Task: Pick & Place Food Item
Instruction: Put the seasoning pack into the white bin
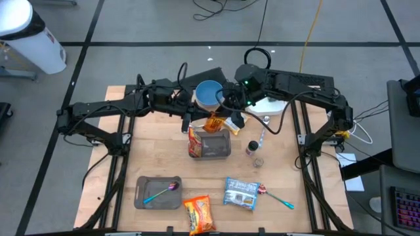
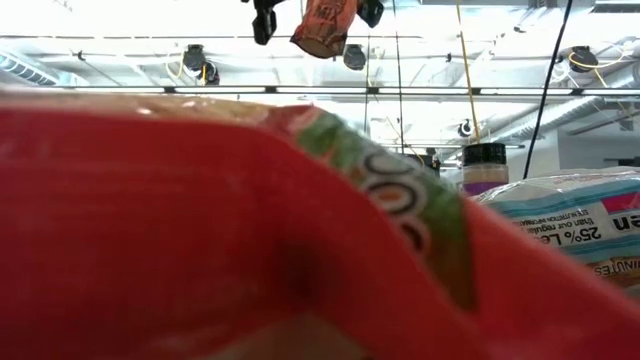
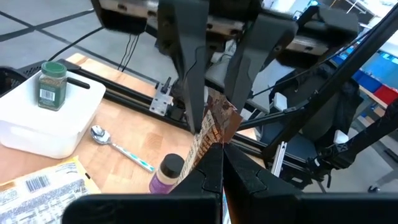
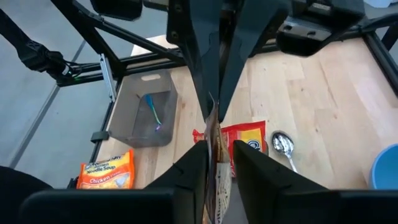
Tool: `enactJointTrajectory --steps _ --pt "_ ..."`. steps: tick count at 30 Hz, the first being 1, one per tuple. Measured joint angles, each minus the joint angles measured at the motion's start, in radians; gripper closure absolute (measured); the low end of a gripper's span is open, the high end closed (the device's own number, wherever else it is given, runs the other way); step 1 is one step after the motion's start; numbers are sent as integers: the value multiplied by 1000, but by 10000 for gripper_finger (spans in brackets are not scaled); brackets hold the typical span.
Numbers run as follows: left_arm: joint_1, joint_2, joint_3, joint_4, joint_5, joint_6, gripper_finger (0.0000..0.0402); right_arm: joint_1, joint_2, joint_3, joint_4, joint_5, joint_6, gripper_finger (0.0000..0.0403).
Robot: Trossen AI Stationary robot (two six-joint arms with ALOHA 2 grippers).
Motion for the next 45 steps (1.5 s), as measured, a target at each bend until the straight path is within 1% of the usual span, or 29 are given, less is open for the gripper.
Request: enactJointTrajectory --steps 6,13,18,28,32,36,41,45 --pt "0 0 0 -8 0 0 400 0 -2 0 2 0 -11 359" --pt "0 0 0 -8 -5 0 400 0 -2 0 1 0 -22 399" --pt "0 0 0 -9 -6 0 398 0 -2 0 -12 0 -50 402" --pt "4 1 0 3 -13 10 377 0 -2 0 -16 0 -56 402" --pt "20 1 0 4 -7 -8 355 0 -2 0 -16 0 -56 403" --pt "44 0 0 18 13 -9 313 -1 -2 0 -16 1 -56 403" --pt "94 0 0 91 71 -23 261 -8 -2 0 -15 5 -49 403" --pt "148 -9 0 123 156 -52 238 -35 -3 0 -15 5 -37 403"
